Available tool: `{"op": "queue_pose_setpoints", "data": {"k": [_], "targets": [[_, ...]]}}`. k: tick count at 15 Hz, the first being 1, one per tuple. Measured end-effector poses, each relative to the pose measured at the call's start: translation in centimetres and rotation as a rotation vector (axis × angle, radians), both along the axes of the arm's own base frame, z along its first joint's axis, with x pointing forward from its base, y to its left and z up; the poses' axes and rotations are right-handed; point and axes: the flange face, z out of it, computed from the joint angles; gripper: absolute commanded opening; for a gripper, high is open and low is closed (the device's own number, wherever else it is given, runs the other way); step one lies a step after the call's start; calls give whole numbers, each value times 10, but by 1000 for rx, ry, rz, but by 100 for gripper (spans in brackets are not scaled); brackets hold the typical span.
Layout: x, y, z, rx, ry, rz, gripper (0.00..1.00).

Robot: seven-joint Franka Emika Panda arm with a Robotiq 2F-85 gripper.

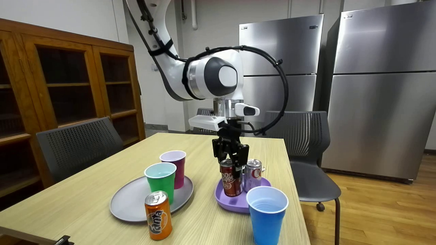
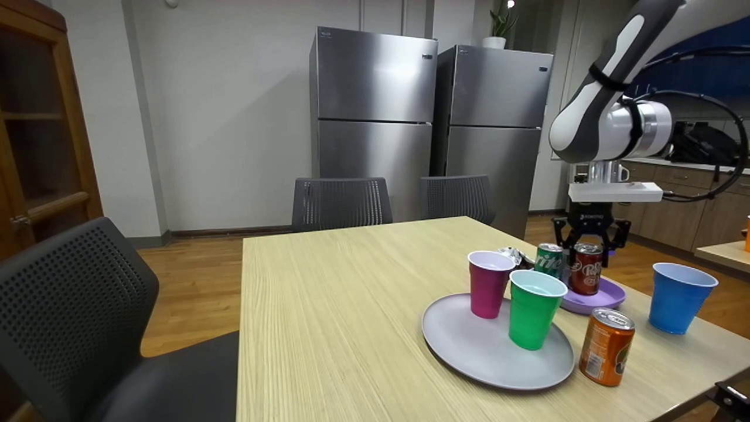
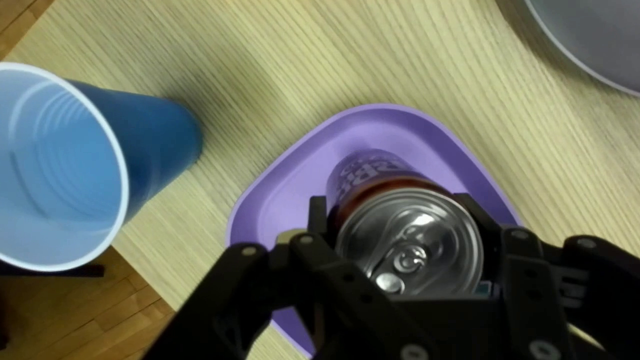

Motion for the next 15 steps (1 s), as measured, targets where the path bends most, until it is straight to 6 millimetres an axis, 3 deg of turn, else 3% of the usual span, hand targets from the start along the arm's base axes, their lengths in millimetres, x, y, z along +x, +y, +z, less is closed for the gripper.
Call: {"op": "queue_pose_setpoints", "data": {"k": [15], "targets": [[17,3,-22,7,13,-4,38]]}}
